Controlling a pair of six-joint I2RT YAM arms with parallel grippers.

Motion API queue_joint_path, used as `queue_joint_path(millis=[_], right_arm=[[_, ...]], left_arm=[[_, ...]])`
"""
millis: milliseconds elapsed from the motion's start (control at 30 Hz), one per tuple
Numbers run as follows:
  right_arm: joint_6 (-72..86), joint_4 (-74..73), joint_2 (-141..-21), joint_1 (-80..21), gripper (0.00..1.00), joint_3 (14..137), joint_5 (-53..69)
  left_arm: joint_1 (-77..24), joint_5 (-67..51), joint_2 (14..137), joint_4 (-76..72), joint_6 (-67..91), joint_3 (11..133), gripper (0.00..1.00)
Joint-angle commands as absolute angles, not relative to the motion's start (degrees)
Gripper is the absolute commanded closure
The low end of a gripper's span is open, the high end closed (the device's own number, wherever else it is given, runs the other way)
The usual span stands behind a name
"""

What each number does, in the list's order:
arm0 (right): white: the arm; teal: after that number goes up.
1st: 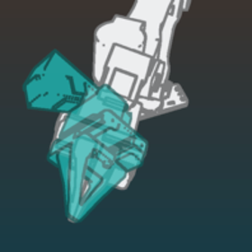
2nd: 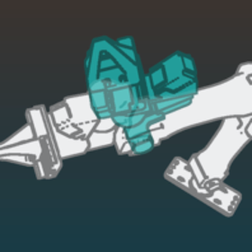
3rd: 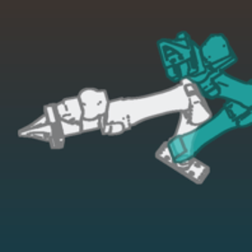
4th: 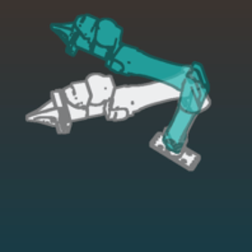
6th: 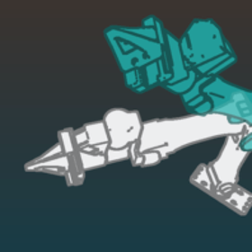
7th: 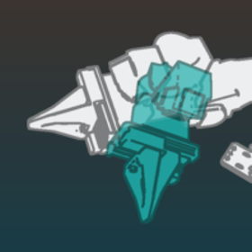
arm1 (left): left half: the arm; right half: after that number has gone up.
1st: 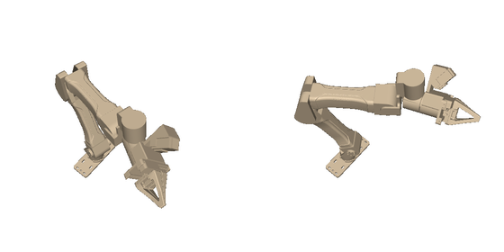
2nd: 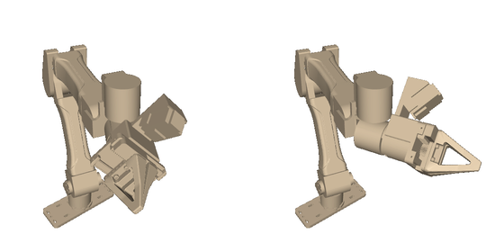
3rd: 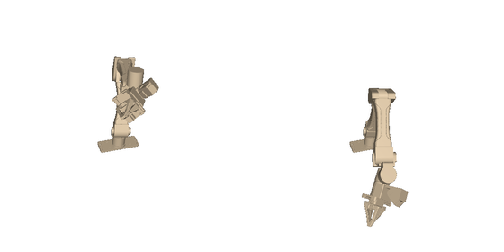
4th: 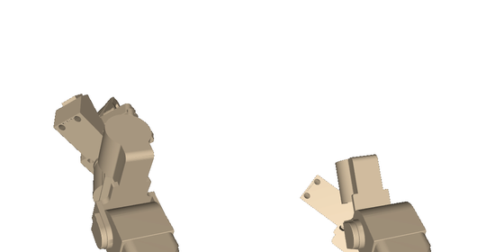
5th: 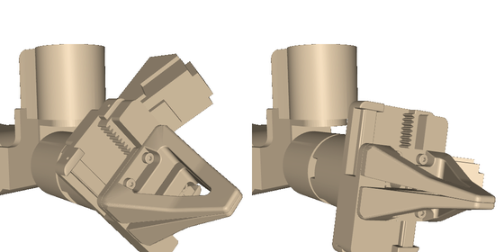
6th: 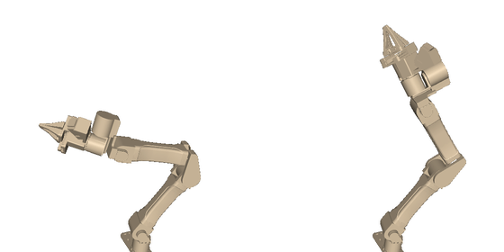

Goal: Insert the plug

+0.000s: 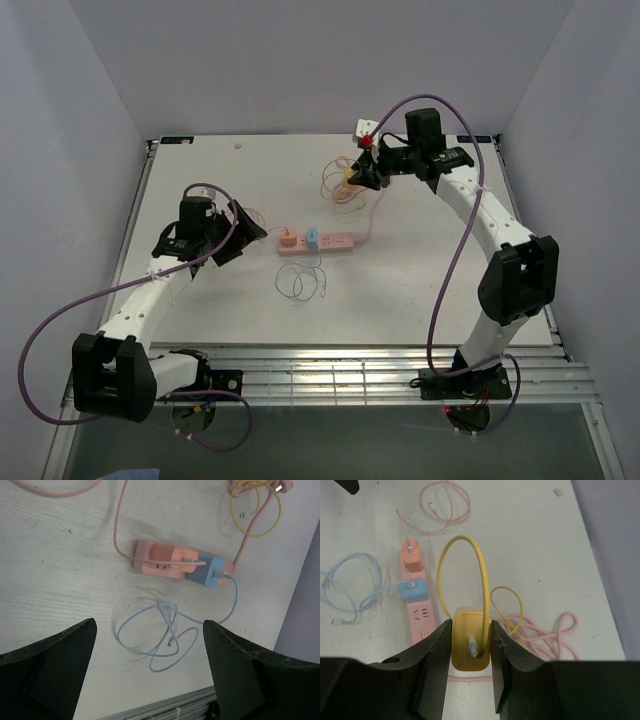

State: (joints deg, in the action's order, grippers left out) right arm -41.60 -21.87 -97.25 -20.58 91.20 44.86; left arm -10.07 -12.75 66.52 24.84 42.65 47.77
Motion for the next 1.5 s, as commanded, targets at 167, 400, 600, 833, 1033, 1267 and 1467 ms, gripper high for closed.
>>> queue_joint_path(millis=[167,400,600,833,1033,1267,1467], right_arm=[[-51.8,-43.3,-110.6,-21.5,0.92,107.3,47.8],[-49.3,-42.6,-113.5,-24.5,0.92,105.5,44.2],[-48.9,-38.3,-113.7,-27.7,0.92,102.4,41.3],[-45.4,-33.3,-113.8,-28.5,0.92,100.5,40.6],[-43.2,-32.4,-112.4,-29.2,0.92,98.6,41.4],[-33.8,-25.3,-109.9,-29.2,0.92,95.6,36.7],[-29.9,-20.1,-106.2,-28.9,0.92,92.8,33.9]], left_arm=[[-9.8,-20.8,69.6,18.1,41.1,42.6,0.02],[-9.8,-20.7,72.9,14.6,40.9,40.7,0.02],[-9.8,-21.6,77.4,9.3,41.7,39.4,0.05],[-9.8,-22.9,80.9,4.3,42.5,39.4,0.14],[-9.8,-22.4,82.5,2.1,43.4,39.0,0.31],[-10.3,-22.9,84.6,0.5,43.5,39.6,0.35],[-11.7,-22.4,86.5,-2.1,44.2,39.9,0.37]])
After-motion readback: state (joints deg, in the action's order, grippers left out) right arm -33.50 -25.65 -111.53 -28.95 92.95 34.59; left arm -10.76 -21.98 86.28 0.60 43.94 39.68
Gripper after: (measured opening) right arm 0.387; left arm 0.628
